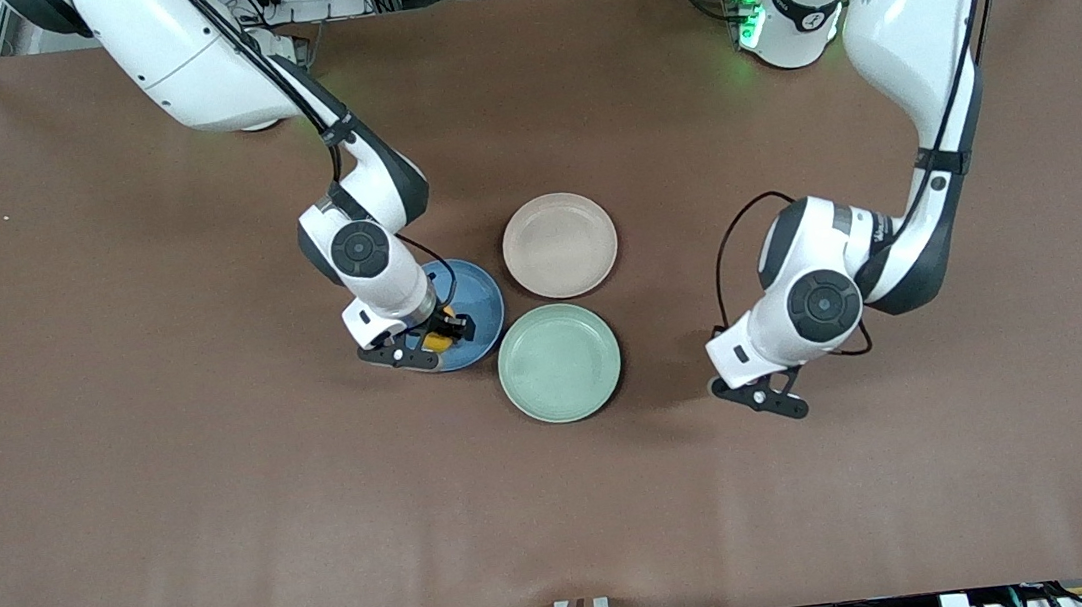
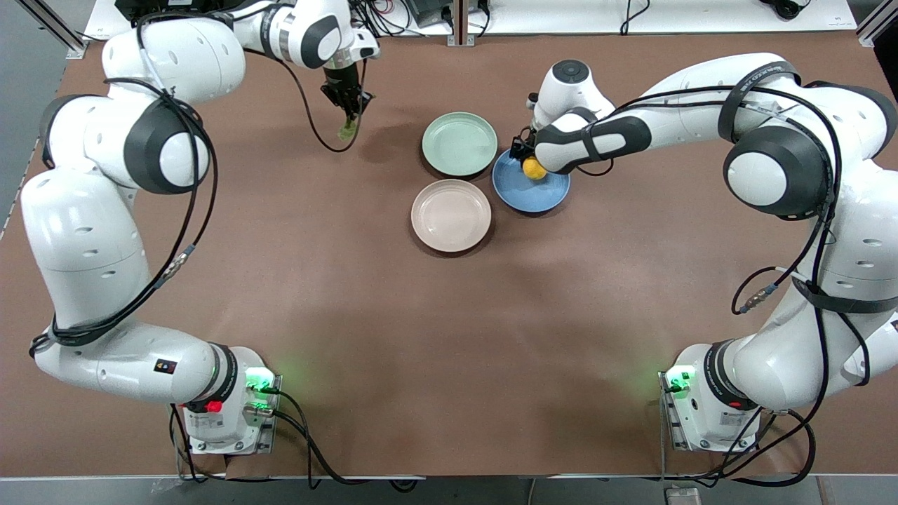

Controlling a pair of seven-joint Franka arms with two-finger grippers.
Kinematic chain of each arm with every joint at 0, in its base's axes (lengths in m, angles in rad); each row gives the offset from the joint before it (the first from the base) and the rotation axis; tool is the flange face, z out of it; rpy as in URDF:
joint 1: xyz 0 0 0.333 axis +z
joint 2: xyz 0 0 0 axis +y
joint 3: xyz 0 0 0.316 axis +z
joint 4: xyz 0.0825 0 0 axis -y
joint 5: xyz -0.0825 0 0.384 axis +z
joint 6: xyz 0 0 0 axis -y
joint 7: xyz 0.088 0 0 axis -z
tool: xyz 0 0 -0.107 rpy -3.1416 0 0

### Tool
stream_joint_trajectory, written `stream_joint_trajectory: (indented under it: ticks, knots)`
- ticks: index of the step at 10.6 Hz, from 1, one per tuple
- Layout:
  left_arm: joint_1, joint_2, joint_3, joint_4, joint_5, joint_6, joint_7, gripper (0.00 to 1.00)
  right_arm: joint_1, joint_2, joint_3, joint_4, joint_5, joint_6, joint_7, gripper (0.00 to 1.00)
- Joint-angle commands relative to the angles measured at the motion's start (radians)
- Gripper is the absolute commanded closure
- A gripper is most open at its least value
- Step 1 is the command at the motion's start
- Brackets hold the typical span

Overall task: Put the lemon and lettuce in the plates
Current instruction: 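Carry the lemon to the blue plate while the left gripper lifts lettuce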

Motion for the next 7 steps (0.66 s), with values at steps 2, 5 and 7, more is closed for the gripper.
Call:
stream_joint_trajectory:
  ticks: [2,5,7]
  knots:
    - [0.007,-0.102,-0.074,-0.135,-0.024,-0.004,-0.132,1.00,0.001,0.028,0.012,0.024,-0.076,-0.004,0.116,0.35]
    - [0.004,-0.182,-0.155,-0.284,-0.024,0.040,-0.256,1.00,-0.004,0.022,0.014,0.027,-0.075,-0.015,0.118,0.00]
    - [-0.050,-0.164,-0.200,-0.305,-0.021,0.080,-0.409,1.00,-0.007,0.016,0.015,0.047,-0.065,-0.033,0.113,0.00]
